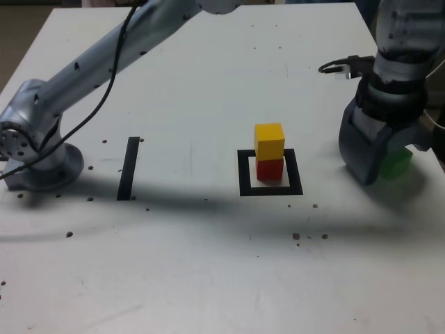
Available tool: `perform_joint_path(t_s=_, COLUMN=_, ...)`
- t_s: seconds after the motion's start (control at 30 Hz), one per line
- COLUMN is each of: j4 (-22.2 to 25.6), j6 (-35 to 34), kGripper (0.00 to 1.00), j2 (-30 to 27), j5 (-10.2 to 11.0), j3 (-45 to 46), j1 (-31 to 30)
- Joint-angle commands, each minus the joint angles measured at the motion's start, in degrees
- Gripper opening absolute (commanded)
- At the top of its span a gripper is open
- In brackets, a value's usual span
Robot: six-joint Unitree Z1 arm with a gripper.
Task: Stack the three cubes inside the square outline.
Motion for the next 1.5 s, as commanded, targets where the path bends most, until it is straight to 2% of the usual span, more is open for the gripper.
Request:
perform_joint_path(t_s=0.0, j4=-0.1, j6=-0.1, kGripper=0.79, j2=0.2, j5=0.0, j3=0.0, j1=0.1)
perform_joint_path(t_s=0.3, j4=-1.4, j6=0.0, kGripper=0.59, j2=0.0, j5=1.1, j3=-0.1, j1=0.2)
perform_joint_path(t_s=0.37, j4=-2.1, j6=0.0, kGripper=0.5, j2=-0.2, j5=1.9, j3=-0.1, j1=0.2)
perform_joint_path(t_s=0.5, j4=-3.4, j6=0.0, kGripper=0.28, j2=-0.7, j5=4.2, j3=-0.1, j1=0.1)
perform_joint_path(t_s=0.6, j4=-3.9, j6=-0.2, kGripper=0.18, j2=-1.0, j5=5.2, j3=-0.1, j1=0.1)
perform_joint_path(t_s=1.23, j4=-2.7, j6=-0.5, kGripper=0.08, j2=-1.2, j5=3.4, j3=1.4, j1=0.0)
perform_joint_path(t_s=1.47, j4=-2.3, j6=0.1, kGripper=0.04, j2=-3.6, j5=4.3, j3=2.3, j1=-0.3)
